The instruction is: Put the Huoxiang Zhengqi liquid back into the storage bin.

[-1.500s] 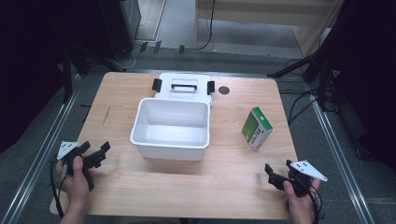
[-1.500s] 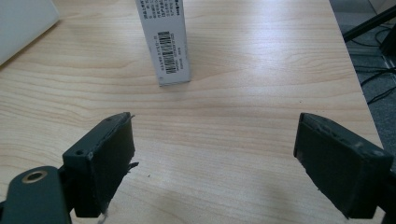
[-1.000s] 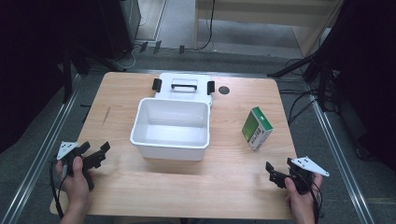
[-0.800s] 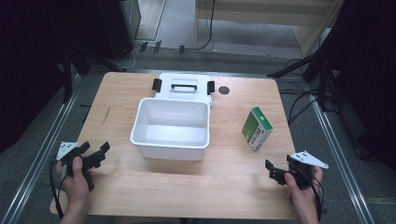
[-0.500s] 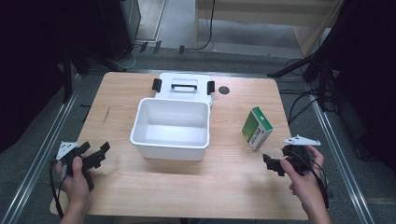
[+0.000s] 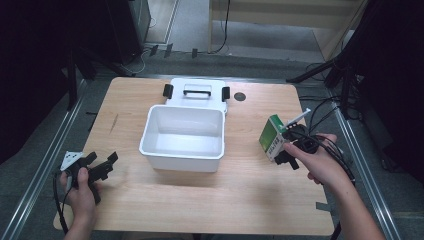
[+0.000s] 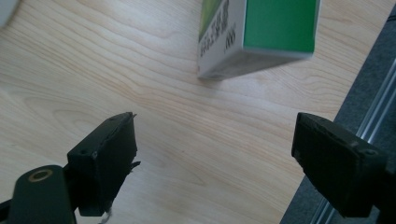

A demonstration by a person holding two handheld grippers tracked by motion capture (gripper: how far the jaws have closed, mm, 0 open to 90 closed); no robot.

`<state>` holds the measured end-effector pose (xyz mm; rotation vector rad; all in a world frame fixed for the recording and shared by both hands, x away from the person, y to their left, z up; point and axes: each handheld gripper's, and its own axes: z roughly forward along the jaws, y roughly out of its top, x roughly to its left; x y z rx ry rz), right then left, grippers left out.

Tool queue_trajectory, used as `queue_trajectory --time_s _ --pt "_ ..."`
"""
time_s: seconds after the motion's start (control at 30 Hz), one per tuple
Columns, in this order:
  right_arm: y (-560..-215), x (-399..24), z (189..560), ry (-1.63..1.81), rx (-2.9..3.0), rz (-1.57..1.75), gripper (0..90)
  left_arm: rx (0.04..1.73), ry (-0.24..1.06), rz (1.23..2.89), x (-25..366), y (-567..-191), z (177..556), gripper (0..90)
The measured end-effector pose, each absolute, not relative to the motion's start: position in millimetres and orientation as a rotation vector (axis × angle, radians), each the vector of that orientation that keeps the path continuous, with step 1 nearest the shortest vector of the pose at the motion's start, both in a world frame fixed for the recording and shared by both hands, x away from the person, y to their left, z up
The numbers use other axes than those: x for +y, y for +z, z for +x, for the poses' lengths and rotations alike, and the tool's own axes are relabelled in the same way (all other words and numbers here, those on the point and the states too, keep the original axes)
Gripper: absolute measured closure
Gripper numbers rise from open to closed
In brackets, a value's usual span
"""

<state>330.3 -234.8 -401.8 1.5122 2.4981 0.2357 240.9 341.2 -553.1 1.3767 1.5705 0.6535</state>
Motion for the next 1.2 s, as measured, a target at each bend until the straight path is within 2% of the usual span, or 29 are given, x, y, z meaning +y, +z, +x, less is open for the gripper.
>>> queue_trajectory --time_s 0.37,0.63,0.67,0.8,0.93,1.2 --pt "-379.3 -212.8 363.2 0.149 2.518 1.545 14.1 1.568 0.646 1.38 341.7 -553.2 241.5 14.8" --pt "-378.2 -210.7 388.0 0.086 2.478 1.616 23.6 1.567 0.643 1.38 341.9 -553.3 241.6 14.8" --pt "-379.8 -213.0 397.0 0.093 2.484 1.655 28.4 1.567 0.642 1.38 341.9 -553.3 241.7 14.8" --pt "-381.0 -215.7 409.6 0.109 2.477 1.696 34.1 1.569 0.64 1.379 341.8 -553.3 241.7 14.8" --pt "-385.3 -213.5 418.9 0.116 2.51 1.708 36.8 1.568 0.64 1.378 341.9 -553.2 241.7 14.8" --pt "-397.4 -208.8 430.9 0.061 2.497 1.704 49.6 1.568 0.642 1.377 341.8 -553.3 241.5 14.7"
